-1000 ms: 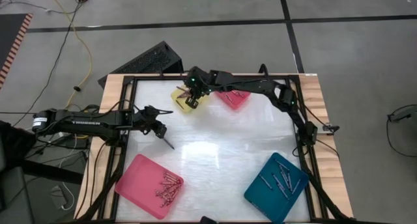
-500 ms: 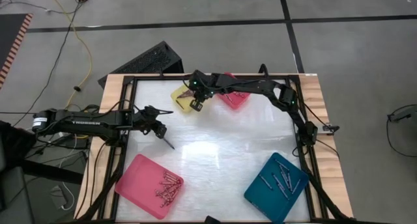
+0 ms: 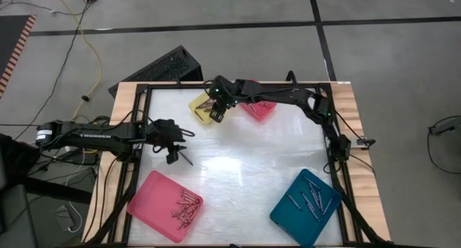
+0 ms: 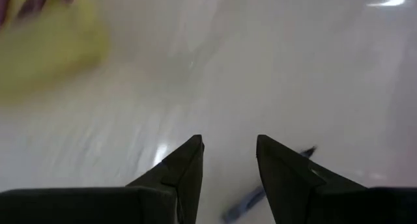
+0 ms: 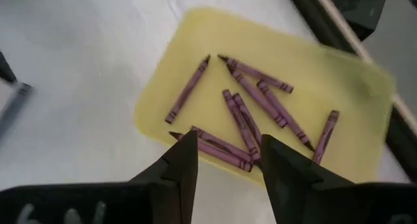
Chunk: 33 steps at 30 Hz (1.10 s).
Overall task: Sort crayons
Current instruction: Put the blue crayon into the blue bin
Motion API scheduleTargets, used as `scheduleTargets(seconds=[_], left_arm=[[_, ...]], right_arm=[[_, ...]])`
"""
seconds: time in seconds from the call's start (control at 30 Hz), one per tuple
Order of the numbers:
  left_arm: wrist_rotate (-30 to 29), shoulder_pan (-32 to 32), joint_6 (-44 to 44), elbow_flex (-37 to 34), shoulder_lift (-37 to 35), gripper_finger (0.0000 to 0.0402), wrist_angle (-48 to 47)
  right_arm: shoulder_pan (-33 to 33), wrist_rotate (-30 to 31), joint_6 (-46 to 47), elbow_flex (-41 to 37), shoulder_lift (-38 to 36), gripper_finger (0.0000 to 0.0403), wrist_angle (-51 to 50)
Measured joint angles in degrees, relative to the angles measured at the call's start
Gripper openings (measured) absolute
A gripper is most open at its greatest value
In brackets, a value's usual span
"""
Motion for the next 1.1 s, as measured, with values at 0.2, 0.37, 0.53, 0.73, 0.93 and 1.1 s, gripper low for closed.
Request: scheduleTargets(seconds=[0.2, 0.37, 0.53, 0.73, 0.93, 1.1], left_arm=[[4.35, -0.52, 14.22, 0.00, 0.05, 0.0133, 4.11], [9.62, -0.52, 25.25, 0.04, 1.10, 0.0133, 7.69], [10.95, -0.52, 24.59, 0.04, 5.36, 0.0133, 7.37], [12.97, -0.52, 23.63, 0.04, 10.40, 0.0133, 8.91], [13.10, -1.62, 26.36, 0.04, 13.60, 0.0133, 11.26], [12.36, -4.07, 28.19, 0.04, 15.80, 0.0133, 10.93]], right_arm=[[-0.21, 0.10, -1.60, 0.04, -3.15, 0.0156, -0.26], [-0.48, 0.21, -4.10, 0.04, -4.10, 0.0153, -0.63], [-0.74, 0.21, -4.55, 0.04, -4.17, 0.0153, -2.09], [-0.70, 0.18, -6.45, 0.04, -4.17, 0.0153, -3.08], [-1.43, 0.08, -7.63, 0.04, -4.17, 0.0152, -3.12], [-2.26, -1.22, -8.83, 0.04, -4.17, 0.0152, -3.13]])
